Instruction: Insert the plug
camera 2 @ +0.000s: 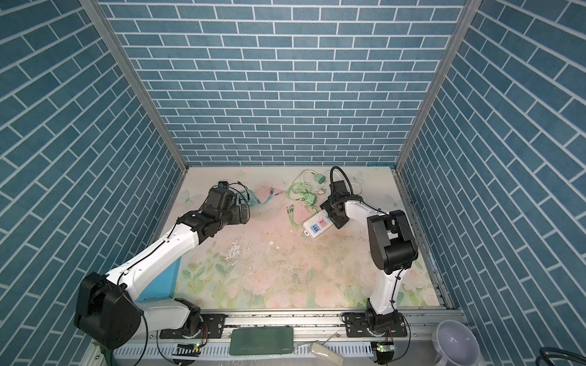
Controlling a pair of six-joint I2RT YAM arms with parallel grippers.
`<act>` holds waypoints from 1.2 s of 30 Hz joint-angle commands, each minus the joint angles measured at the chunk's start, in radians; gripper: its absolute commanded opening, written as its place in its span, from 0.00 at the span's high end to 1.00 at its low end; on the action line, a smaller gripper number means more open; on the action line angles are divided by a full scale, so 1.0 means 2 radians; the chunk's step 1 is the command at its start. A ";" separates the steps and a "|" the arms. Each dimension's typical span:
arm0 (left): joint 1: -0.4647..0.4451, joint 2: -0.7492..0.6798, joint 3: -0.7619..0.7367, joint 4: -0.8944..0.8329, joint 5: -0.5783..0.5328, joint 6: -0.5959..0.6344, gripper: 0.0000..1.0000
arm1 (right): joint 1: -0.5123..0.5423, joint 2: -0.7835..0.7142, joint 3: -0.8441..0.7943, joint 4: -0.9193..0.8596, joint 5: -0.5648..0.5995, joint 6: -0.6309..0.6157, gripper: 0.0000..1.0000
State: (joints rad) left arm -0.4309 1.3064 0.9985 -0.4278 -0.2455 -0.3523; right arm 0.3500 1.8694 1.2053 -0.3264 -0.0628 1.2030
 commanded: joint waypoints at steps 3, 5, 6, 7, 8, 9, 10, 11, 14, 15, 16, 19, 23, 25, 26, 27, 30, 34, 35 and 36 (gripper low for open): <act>-0.002 0.008 -0.006 -0.007 0.023 -0.014 0.00 | 0.002 0.013 0.004 -0.008 -0.009 0.014 0.11; -0.002 0.008 -0.009 -0.007 0.026 -0.019 0.00 | 0.002 0.016 0.012 -0.009 -0.023 0.007 0.08; -0.002 0.009 -0.010 -0.007 0.029 -0.020 0.00 | 0.002 0.016 0.017 -0.010 -0.023 0.003 0.07; -0.002 0.009 -0.010 -0.007 0.032 -0.021 0.00 | 0.002 0.018 0.024 -0.013 -0.026 -0.006 0.05; -0.002 0.010 -0.010 -0.007 0.036 -0.021 0.00 | 0.002 0.018 0.033 -0.020 -0.028 -0.012 0.04; -0.003 0.010 -0.009 -0.007 0.039 -0.021 0.01 | 0.002 0.015 0.039 -0.023 -0.025 -0.020 0.04; -0.002 0.010 -0.008 -0.008 0.042 -0.021 0.00 | 0.002 0.012 0.045 -0.030 -0.022 -0.028 0.03; -0.002 0.011 -0.007 -0.010 0.046 -0.022 0.00 | 0.002 0.005 0.048 -0.038 -0.017 -0.036 0.02; -0.005 0.011 -0.005 -0.012 0.065 -0.027 0.01 | -0.002 -0.019 0.059 -0.065 0.006 -0.076 0.02; -0.008 0.012 -0.005 -0.013 0.070 -0.031 0.00 | -0.004 -0.025 0.066 -0.080 0.012 -0.094 0.02; -0.011 0.013 -0.005 -0.012 0.077 -0.033 0.00 | -0.008 -0.031 0.074 -0.098 0.019 -0.114 0.02; -0.027 0.026 0.005 -0.016 0.087 -0.042 0.00 | -0.019 -0.047 0.087 -0.150 0.044 -0.170 0.02; -0.053 0.056 0.026 -0.015 0.093 -0.060 0.00 | -0.039 -0.059 0.088 -0.179 0.094 -0.240 0.03; -0.066 0.074 0.036 -0.006 0.102 -0.074 0.00 | -0.060 -0.059 0.089 -0.164 0.098 -0.279 0.04; -0.073 0.083 0.041 0.001 0.105 -0.081 0.00 | -0.075 -0.054 0.093 -0.157 0.088 -0.294 0.04; -0.078 0.092 0.045 0.009 0.109 -0.087 0.00 | -0.089 -0.047 0.102 -0.154 0.078 -0.304 0.05; -0.095 0.123 0.059 0.033 0.119 -0.107 0.00 | -0.117 -0.016 0.139 -0.131 0.035 -0.357 0.07; -0.123 0.169 0.088 0.059 0.129 -0.119 0.01 | -0.127 0.035 0.198 -0.116 -0.009 -0.437 0.08; -0.131 0.181 0.097 0.063 0.131 -0.121 0.01 | -0.128 0.049 0.209 -0.113 -0.023 -0.455 0.07; -0.136 0.191 0.106 0.066 0.131 -0.123 0.01 | -0.130 0.063 0.222 -0.114 -0.028 -0.466 0.07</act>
State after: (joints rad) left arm -0.6701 1.6482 1.1645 -0.3447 -0.0044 -0.5678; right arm 0.0826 1.9366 1.5803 -0.5648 -0.0391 0.4320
